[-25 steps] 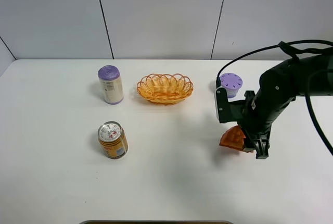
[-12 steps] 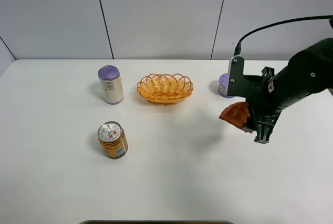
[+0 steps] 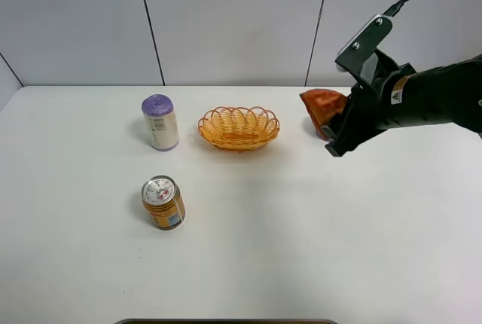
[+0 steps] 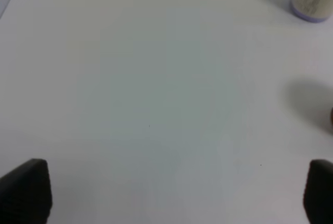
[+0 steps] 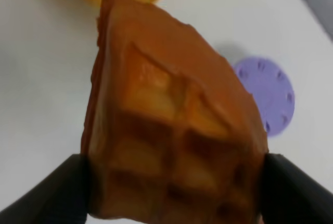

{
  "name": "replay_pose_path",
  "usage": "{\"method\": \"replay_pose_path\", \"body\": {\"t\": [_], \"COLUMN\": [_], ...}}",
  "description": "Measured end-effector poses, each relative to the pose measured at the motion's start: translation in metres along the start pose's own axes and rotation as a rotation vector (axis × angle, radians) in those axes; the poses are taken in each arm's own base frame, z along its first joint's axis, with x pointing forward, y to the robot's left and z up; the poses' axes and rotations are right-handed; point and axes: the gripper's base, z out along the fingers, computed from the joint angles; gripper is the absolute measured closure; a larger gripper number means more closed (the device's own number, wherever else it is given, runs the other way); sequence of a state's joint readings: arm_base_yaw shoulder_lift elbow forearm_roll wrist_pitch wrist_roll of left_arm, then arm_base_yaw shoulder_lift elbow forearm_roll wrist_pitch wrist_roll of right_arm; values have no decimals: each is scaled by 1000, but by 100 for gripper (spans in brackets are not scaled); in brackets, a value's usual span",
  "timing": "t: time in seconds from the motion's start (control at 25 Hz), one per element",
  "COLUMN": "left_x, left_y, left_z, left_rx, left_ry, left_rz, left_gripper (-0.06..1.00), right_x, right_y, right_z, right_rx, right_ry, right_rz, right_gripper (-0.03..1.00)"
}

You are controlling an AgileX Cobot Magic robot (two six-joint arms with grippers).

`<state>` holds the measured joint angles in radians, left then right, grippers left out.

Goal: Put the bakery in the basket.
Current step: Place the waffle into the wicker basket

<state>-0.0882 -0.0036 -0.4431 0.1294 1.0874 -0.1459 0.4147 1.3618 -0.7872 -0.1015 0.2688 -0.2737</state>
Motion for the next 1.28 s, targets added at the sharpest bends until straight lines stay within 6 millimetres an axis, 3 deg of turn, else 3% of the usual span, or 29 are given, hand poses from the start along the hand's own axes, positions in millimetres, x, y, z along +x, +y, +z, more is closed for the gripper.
{"method": "replay_pose_path", "body": {"t": [0.2,0.32,0.88,1.28], "left_x": [0,0,0,0], "left_y": [0,0,0,0], "left_z": [0,0,0,0], "left_rx": [0,0,-1,-1], "left_ry": [0,0,0,0], "left_rz": [0,0,0,0], "left_gripper": [-4,-4,-4,-4], "right_x": [-21,-26,-74,-77], "right_y": [7,7,26,32], "right_z": [0,11,118,181], "right_rx": [-2,-15,-91,-96], "right_ry": [-200,-224,-192,-144], "right_rz": [199,306,381,387], "right_gripper": [32,32,32,32]}}
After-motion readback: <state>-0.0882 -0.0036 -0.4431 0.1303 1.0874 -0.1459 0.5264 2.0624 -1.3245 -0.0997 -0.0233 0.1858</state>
